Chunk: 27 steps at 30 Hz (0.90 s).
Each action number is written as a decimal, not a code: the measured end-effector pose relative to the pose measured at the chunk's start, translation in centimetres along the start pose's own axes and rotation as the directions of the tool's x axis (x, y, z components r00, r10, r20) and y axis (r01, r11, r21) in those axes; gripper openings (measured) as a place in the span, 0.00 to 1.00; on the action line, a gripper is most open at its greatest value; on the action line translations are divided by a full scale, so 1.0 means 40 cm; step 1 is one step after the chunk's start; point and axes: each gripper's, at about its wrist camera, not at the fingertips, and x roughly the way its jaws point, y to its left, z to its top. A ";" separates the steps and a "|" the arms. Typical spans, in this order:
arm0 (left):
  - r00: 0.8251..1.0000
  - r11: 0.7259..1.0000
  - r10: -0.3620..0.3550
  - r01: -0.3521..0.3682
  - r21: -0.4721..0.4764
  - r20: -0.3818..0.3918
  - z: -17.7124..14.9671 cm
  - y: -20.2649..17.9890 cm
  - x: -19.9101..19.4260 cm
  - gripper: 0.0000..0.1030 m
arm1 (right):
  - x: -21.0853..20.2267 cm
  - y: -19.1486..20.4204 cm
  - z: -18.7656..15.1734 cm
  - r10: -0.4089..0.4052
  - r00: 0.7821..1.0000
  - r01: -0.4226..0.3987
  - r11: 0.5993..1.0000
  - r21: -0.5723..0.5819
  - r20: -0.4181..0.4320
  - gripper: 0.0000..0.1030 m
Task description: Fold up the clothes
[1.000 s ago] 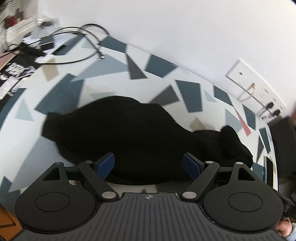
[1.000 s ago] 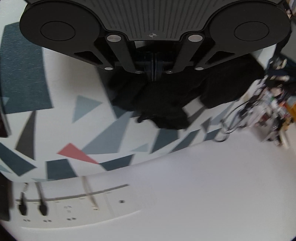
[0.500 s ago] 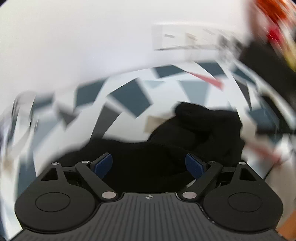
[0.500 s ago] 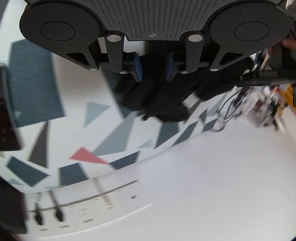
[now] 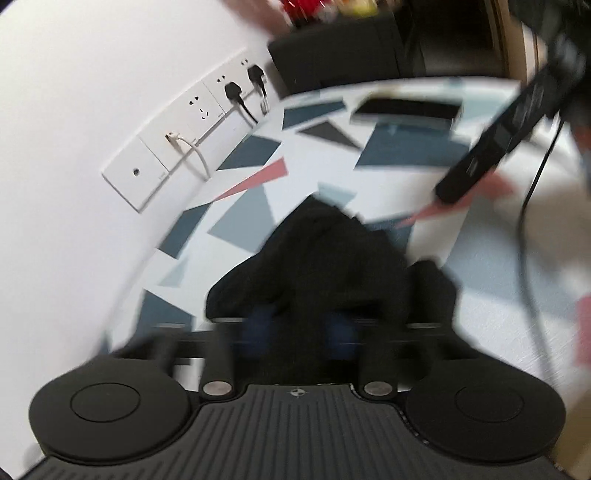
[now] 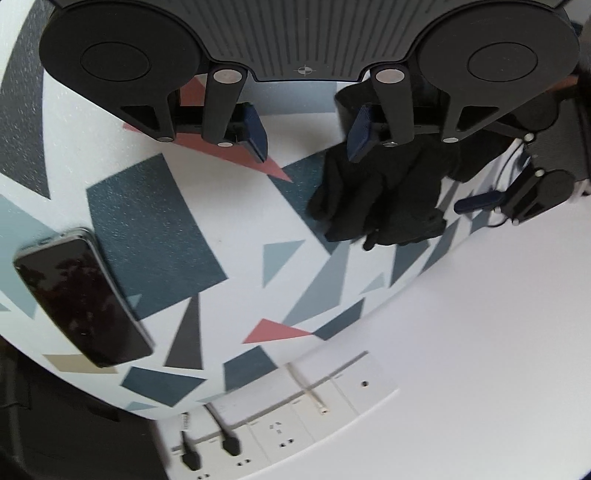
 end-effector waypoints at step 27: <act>0.978 0.543 0.148 -0.206 -0.814 -0.149 -0.497 0.296 -0.341 0.44 | 0.284 0.321 -0.032 -0.108 0.985 0.059 0.943 -0.328 -0.133 0.49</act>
